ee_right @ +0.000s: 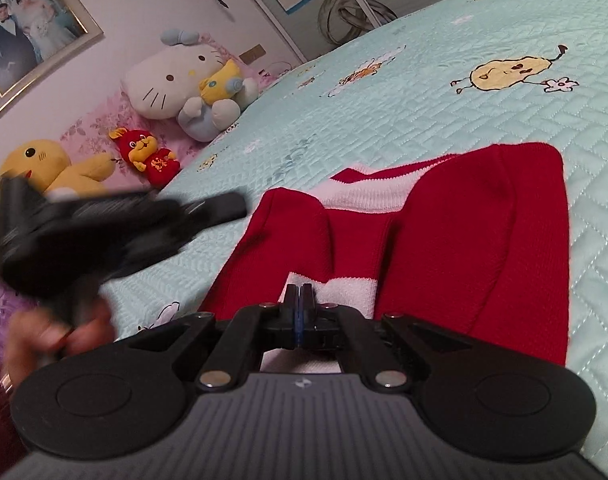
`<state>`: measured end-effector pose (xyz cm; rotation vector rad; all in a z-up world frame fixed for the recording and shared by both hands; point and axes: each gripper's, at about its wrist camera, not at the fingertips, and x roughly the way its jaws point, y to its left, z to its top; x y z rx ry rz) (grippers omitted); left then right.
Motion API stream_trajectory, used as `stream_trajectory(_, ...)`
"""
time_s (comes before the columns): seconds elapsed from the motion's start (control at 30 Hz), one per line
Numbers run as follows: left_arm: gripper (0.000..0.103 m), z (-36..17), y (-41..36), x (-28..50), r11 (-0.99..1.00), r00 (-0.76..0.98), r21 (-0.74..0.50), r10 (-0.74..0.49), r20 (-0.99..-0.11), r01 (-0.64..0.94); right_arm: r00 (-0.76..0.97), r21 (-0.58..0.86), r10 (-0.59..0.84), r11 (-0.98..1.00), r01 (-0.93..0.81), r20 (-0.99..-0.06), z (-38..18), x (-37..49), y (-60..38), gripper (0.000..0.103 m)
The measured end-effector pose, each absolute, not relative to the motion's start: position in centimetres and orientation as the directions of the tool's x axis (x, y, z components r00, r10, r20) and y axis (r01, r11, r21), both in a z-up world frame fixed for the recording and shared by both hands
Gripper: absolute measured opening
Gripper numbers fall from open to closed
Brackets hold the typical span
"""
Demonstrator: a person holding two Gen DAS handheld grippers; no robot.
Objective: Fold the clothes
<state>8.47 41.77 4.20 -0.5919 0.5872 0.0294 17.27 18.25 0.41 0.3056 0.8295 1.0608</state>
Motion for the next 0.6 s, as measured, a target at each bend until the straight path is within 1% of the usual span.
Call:
stream_trajectory(0.03, 0.003, 3.2, 42.1, 9.7, 0.829, 0.811, -0.518, -0.147, -0.566, -0.212, 0.225, 0.597, 0.865, 0.478, -0.644, -0.449, 0.4, 17.3, 18.1, 0.0)
stream_trajectory(0.07, 0.004, 2.3, 42.4, 10.2, 0.809, 0.8, -0.545, -0.169, -0.575, -0.221, 0.224, 0.599, 0.864, 0.478, -0.642, -0.45, 0.3, 17.4, 18.1, 0.0)
stream_trajectory(0.1, 0.004, 1.9, 42.8, 10.2, 0.789, 0.809, -0.577, -0.191, -0.556, -0.21, 0.223, 0.601, 0.865, 0.477, -0.642, -0.449, 0.3, 17.4, 18.0, 0.0)
stream_trajectory(0.13, 0.004, 1.9, 42.8, 10.2, 0.788, 0.811, -0.582, -0.199, -0.55, -0.201, 0.22, 0.605, 0.867, 0.474, -0.64, -0.446, 0.3, 17.5, 18.0, 0.0)
stream_trajectory(0.23, 0.003, 3.2, 42.0, 9.5, 0.839, 0.809, -0.513, -0.169, -0.563, -0.182, 0.214, 0.617, 0.873, 0.465, -0.635, -0.438, 0.1, 17.6, 17.8, 0.0)
stream_trajectory(0.27, 0.003, 3.6, 41.8, 9.0, 0.846, 0.814, -0.503, -0.162, -0.558, -0.177, 0.212, 0.62, 0.875, 0.463, -0.634, -0.436, 0.1, 17.6, 17.8, 0.0)
stream_trajectory(0.4, 0.004, 4.1, 41.3, 7.7, 0.817, 0.843, -0.561, -0.204, -0.498, -0.133, 0.208, 0.627, 0.878, 0.458, -0.63, -0.432, 0.0, 17.7, 17.7, 0.0)
stream_trajectory(0.43, 0.004, 3.7, 40.9, 8.0, 0.825, 0.835, -0.549, -0.205, -0.511, -0.134, 0.208, 0.628, 0.878, 0.458, -0.629, -0.431, 0.0, 17.7, 17.7, 0.0)
stream_trajectory(0.47, 0.004, 2.9, 40.3, 8.6, 0.85, 0.812, -0.506, -0.19, -0.552, -0.146, 0.207, 0.63, 0.878, 0.458, -0.628, -0.432, -0.1, 17.8, 17.7, 0.0)
stream_trajectory(0.5, 0.004, 2.5, 39.9, 9.1, 0.866, 0.802, -0.478, -0.178, -0.57, -0.147, 0.206, 0.631, 0.878, 0.458, -0.626, -0.433, -0.1, 17.8, 17.7, 0.0)
stream_trajectory(0.6, 0.004, 3.2, 39.8, 9.5, 0.863, 0.797, -0.479, -0.171, -0.58, -0.164, 0.199, 0.643, 0.883, 0.449, -0.62, -0.425, -0.2, 17.9, 17.6, 0.0)
